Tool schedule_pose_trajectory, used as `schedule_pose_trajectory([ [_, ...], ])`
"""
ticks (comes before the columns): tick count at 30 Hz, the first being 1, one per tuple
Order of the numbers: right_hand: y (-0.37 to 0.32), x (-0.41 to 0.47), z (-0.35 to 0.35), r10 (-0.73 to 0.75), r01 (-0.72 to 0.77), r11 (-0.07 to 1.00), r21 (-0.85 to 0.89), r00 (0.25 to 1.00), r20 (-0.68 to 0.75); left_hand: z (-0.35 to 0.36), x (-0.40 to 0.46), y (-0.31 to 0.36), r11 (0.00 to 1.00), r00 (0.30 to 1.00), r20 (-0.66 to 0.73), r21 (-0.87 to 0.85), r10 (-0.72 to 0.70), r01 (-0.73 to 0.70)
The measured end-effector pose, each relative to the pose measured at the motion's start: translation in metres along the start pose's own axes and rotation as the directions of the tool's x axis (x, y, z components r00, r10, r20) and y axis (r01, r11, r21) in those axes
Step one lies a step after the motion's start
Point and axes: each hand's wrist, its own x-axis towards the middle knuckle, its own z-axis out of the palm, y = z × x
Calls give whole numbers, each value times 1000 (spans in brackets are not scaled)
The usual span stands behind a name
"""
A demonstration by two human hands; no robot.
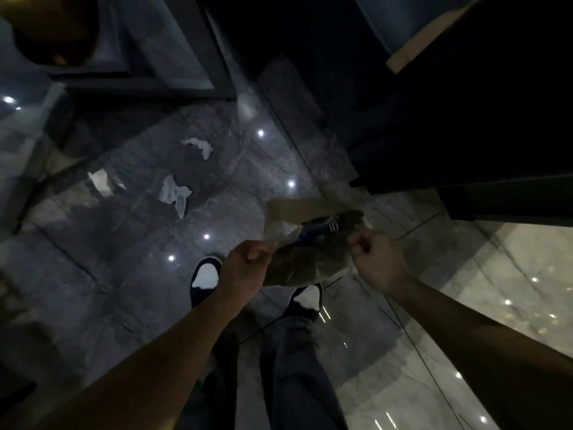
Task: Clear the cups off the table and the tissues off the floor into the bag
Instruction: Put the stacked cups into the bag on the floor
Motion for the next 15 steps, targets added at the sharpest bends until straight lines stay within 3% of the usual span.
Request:
schedule_pose_trajectory([
  [2, -4, -9, 0, -3, 4, 1000, -26, 1000, 28, -12, -7, -7, 997, 998, -44, 62, -38, 41],
  [5, -13, -23, 0, -40, 44, 996, -72, 997, 60, -32, -17, -24, 996, 991, -105, -50, -85, 80],
  [7, -21, -31, 0, -77, 83, 991, -104, 995, 63, -43, -25, -33, 987, 986, -150, -152, -77, 54],
  [12, -55, -35, 10, -162, 177, 970, -164, 981, 103, -79, -36, -52, 995, 980, -199, -97, -23, 4],
  [15, -86, -33, 21, -206, 228, 954, -196, 971, 124, -103, -38, -67, 982, 952, -302, -191, -48, -11],
])
